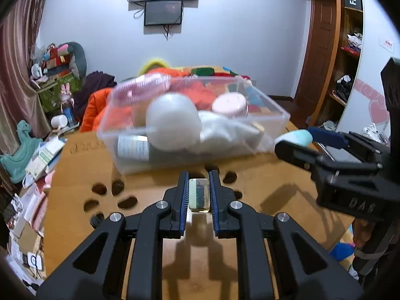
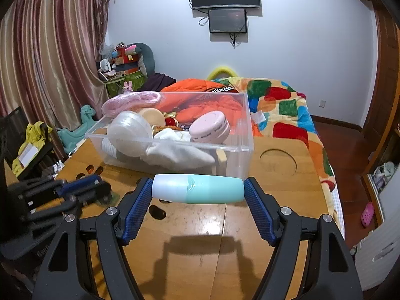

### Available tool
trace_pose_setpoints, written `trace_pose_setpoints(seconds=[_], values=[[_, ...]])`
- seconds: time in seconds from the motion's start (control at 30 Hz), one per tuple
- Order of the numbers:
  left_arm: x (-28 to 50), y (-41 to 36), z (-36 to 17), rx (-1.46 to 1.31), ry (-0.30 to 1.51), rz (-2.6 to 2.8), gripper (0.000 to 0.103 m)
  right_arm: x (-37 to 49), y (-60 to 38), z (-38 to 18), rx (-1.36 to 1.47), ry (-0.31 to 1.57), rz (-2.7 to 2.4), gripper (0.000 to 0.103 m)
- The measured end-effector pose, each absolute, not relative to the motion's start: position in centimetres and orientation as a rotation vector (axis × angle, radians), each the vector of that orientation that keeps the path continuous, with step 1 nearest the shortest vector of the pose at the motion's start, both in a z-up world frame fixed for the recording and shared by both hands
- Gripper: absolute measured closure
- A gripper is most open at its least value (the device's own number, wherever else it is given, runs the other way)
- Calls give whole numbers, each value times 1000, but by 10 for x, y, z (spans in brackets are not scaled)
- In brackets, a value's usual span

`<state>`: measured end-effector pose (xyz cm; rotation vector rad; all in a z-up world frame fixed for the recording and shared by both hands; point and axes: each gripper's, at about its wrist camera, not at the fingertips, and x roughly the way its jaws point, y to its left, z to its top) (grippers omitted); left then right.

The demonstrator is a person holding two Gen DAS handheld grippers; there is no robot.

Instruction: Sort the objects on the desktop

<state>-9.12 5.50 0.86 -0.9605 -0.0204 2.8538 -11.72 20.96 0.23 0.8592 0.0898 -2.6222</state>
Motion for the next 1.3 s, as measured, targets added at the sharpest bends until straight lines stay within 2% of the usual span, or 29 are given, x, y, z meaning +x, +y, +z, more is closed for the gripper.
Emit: trace_pose_setpoints(seconds=[0.6, 1.0, 1.3], values=[[-146, 49, 50, -851, -65, 2841, 88, -155, 203, 35, 740, 174, -2656, 31], [-184, 50, 44, -890, -70, 2808, 88, -192, 190, 14, 797, 197, -2601, 31], [-178, 45, 45, -889, -91, 2784, 88, -201, 184, 4, 836, 209, -2570, 31]])
